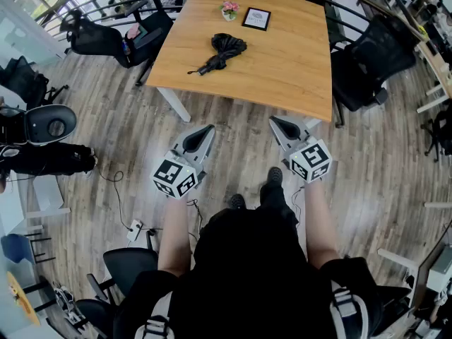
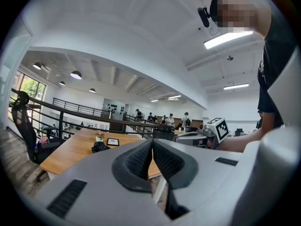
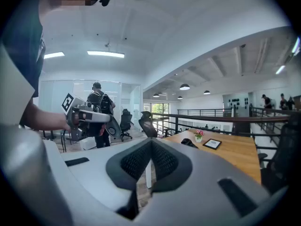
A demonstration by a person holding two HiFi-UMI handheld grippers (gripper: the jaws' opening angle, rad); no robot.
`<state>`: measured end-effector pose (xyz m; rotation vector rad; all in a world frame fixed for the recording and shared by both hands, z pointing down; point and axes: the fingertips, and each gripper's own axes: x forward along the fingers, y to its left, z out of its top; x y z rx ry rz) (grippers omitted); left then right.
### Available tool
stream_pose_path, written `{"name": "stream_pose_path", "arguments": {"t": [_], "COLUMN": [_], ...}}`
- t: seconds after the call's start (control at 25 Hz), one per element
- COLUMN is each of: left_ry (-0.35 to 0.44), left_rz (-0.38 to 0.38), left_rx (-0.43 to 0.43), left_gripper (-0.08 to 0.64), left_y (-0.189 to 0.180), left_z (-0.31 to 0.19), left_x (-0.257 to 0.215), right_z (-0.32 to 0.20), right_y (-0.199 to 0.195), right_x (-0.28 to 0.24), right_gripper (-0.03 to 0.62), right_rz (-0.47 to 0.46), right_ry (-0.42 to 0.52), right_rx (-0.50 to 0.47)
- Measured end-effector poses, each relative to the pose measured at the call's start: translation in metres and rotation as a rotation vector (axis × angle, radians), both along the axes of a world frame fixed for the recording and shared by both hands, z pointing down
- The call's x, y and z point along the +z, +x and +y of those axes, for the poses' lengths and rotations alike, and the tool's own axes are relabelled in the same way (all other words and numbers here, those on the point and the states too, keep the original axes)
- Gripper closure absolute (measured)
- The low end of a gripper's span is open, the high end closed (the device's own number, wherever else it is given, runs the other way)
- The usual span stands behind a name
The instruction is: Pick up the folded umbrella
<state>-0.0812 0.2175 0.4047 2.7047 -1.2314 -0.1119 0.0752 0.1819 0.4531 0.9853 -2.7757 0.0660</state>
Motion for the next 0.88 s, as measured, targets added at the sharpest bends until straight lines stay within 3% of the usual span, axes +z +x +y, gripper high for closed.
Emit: {"name": "stream_pose_path", "arguments": {"t": [0.88], "left_ry": [-0.01], "left_rz": [-0.028], "left_rx": [-0.017], "left_gripper": [0.535], "left_y": [-0.006], "left_z": [0.022], "left_x": [0.004], "right_z": [0.027], "right_y": [-0.016], "right_x": [0.008], "right_gripper": [0.584], "right_rz": [-0.02], "right_ry": [-0.018], "right_rx": [-0.059]}}
